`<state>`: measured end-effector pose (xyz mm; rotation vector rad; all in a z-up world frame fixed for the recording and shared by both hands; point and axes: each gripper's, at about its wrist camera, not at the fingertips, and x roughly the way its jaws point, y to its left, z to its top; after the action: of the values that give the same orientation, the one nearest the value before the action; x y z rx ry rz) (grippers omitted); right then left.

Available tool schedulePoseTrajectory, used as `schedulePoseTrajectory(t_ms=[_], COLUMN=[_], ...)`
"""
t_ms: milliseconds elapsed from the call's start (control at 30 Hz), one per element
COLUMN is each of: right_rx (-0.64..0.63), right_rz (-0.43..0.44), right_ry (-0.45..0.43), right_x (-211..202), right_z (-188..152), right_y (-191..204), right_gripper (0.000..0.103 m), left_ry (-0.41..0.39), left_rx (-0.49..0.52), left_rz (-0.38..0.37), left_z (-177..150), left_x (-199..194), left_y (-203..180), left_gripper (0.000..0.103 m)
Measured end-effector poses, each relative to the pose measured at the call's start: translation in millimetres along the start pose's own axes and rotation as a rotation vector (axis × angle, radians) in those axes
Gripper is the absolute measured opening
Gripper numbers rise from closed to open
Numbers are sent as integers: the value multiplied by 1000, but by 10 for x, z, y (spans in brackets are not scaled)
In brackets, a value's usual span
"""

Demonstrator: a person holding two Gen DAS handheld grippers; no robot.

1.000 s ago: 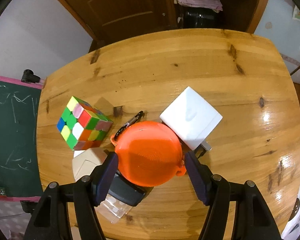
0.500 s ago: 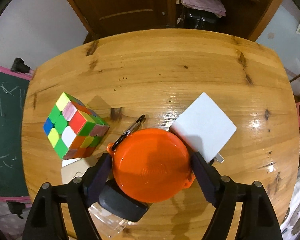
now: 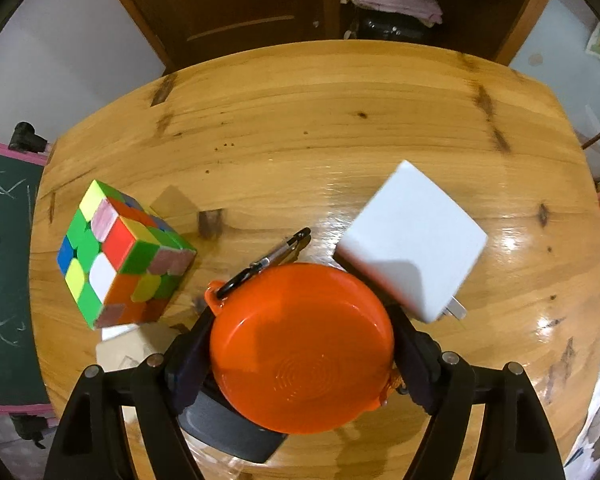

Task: Organize rigid objects
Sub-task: 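Reach the right tool to the orange round case and grasp it, then carry the orange case into the tray beside the green bottle and release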

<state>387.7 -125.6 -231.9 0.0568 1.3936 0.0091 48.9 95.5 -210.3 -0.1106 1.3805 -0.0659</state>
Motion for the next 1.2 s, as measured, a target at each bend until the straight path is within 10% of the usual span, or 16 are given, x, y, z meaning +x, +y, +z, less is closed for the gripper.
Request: schedulePoseTrajectory(t_ms=[633,1200], right_rx=[-32,-85], right_rz=[76,174], right_ry=[-205,-330], right_x=[-1294,-2433], right_z=[-691,-2058], right_y=[-214,-377], right_gripper=[81,81], left_ry=[-7,-21], left_rx=[-14,-2], left_rz=[-2,8], left_z=[-1,-14], left_x=[15,-2], left_y=[7,-10], left_gripper=[5,5])
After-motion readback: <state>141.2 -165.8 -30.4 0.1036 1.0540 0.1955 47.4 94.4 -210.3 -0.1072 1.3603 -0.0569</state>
